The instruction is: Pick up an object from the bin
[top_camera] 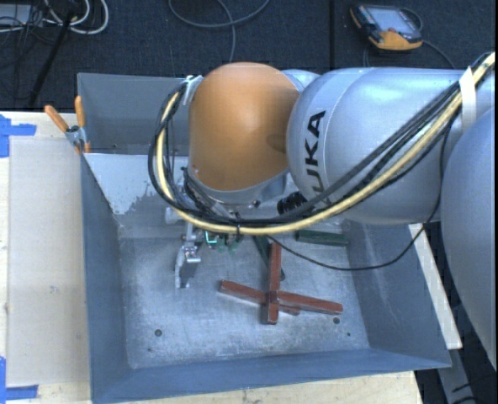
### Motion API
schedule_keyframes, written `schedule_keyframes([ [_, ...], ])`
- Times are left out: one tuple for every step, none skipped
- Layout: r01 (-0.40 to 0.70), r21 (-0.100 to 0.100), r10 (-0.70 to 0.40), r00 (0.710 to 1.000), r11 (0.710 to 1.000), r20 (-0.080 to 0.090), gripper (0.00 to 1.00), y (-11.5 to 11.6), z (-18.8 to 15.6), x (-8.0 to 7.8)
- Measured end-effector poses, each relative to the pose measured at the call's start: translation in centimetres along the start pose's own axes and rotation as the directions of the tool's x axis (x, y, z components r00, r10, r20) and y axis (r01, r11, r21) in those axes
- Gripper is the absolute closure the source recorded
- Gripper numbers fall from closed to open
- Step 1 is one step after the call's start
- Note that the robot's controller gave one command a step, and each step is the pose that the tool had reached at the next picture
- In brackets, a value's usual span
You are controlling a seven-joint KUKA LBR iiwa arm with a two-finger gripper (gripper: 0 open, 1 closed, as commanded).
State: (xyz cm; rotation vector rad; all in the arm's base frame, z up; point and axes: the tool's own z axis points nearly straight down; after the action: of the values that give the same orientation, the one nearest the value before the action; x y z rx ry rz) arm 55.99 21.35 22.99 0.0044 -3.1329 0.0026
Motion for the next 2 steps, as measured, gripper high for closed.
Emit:
schedule_keyframes([
  [-0.005,-0.001,0.005,1.000,1.000,0.008,1.00,-0.17,-0.47,-0.20],
  [-0.006,-0.001,0.006,1.000,1.000,0.008,1.00,-0.18,-0.47,-0.20],
])
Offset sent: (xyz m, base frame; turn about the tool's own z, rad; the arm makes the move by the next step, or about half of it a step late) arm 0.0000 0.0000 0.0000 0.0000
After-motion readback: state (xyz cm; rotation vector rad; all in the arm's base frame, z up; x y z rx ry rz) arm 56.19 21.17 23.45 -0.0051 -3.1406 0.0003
